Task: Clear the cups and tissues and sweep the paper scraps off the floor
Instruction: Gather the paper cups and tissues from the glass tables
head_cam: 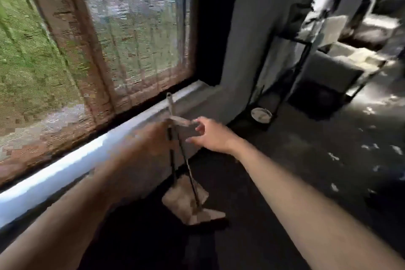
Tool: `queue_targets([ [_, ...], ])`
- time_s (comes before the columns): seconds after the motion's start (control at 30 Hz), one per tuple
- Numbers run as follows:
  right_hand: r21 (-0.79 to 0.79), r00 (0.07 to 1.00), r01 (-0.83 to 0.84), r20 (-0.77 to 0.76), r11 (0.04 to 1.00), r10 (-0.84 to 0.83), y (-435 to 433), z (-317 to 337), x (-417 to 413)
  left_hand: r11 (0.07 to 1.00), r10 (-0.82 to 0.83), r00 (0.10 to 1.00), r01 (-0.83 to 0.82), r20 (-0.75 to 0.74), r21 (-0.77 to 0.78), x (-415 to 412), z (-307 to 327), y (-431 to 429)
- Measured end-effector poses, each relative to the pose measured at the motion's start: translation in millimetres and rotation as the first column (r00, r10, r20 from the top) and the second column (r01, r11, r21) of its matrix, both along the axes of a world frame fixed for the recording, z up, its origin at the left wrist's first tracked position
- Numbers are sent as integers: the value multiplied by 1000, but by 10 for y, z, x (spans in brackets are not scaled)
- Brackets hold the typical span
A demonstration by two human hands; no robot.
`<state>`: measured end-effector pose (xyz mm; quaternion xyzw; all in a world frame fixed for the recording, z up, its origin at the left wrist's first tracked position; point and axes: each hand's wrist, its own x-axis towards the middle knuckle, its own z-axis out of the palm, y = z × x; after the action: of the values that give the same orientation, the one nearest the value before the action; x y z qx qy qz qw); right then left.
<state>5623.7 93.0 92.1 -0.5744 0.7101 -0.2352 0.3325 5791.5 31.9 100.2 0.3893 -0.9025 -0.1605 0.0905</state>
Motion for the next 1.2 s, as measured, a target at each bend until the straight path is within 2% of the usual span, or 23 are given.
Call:
queue_targets([
  [0.07, 1, 991, 132, -33, 991, -132, 395, 94, -547, 990, -41, 998, 35, 41, 139, -632, 73, 143],
  [0.2, -23, 917, 392, -64, 920, -393, 1286, 130, -1666, 964, -237, 970, 229, 46, 133, -2012, 133, 590],
  [0.33, -27, 806, 574, -157, 818, -571, 2181, 128, -2876, 885, -453, 891, 445, 31, 138, -3421, 151, 1178],
  [0.43, -22, 718, 687, -132, 726, -683, 2806, 176, -3808, 814, -571, 821, 562, 26, 144, -4485, 178, 1622],
  [0.6, -53, 617, 776, -148, 629, -773, 3500, 436, -5148, 745, -657, 754, 649, -2, 153, -5984, 319, 2165],
  [0.87, -107, 561, 811, -136, 575, -817, 3448, 615, -6977, 739, -661, 749, 659, -37, 139, -7951, 453, 1903],
  [1.0, -180, 530, 829, -48, 529, -847, 3057, 582, -8028, 723, -685, 728, 686, -45, 81, -9047, 437, 1496],
  [1.2, -271, 466, 844, -55, 462, -883, 2281, 851, -9756, 649, -759, 649, 761, -44, 30, -10880, 740, 766],
])
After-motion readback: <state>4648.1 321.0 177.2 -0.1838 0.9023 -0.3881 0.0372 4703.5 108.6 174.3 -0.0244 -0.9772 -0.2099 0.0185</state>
